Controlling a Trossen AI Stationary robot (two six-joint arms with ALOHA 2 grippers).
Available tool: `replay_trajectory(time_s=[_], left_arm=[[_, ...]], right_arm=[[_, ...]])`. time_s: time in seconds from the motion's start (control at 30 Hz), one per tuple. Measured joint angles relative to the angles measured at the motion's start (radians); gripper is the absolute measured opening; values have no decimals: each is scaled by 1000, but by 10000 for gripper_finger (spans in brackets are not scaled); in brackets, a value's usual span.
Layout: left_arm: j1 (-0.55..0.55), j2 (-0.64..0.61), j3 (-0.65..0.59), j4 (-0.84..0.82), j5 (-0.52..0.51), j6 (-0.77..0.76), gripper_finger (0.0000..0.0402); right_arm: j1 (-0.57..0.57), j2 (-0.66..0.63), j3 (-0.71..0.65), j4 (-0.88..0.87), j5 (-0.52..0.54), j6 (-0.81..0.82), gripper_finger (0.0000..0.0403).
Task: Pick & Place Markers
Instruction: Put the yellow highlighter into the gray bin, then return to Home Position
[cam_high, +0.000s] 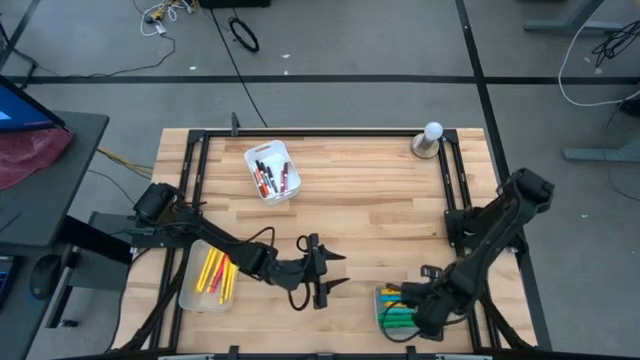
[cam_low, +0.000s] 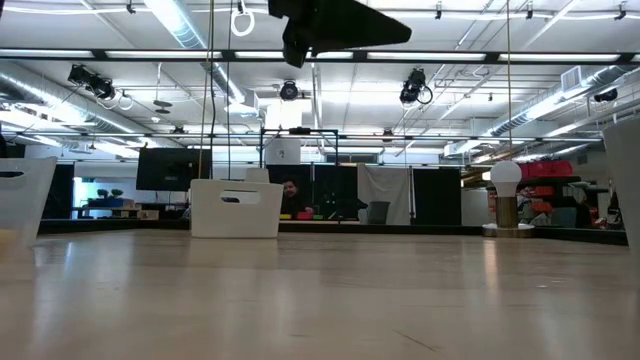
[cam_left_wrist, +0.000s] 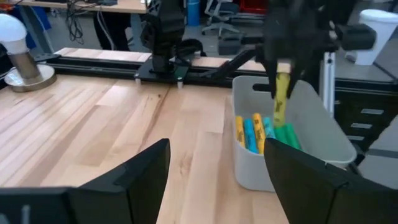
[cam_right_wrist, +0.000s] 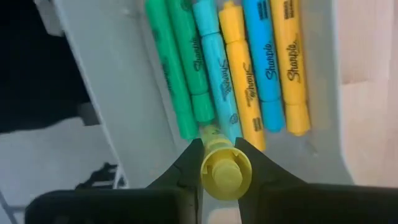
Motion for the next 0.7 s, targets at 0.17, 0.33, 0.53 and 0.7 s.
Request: replay_trajectory(time_s=[0.17, 0.33, 0.53, 0.7], left_arm=[[1, 3, 0, 0, -1, -1, 264], [0, 3, 0, 0, 0, -1, 264], [1, 3, 0, -1, 0, -1, 264], [1, 3, 0, -4, 0, -1, 264]], right_arm=[[-38, 64, 4, -1, -42, -91, 53], [-69, 95, 0, -2, -32, -144, 56], [-82, 116, -1, 4, -7, -191, 92], [-82, 116, -1, 62, 48, -240, 103]])
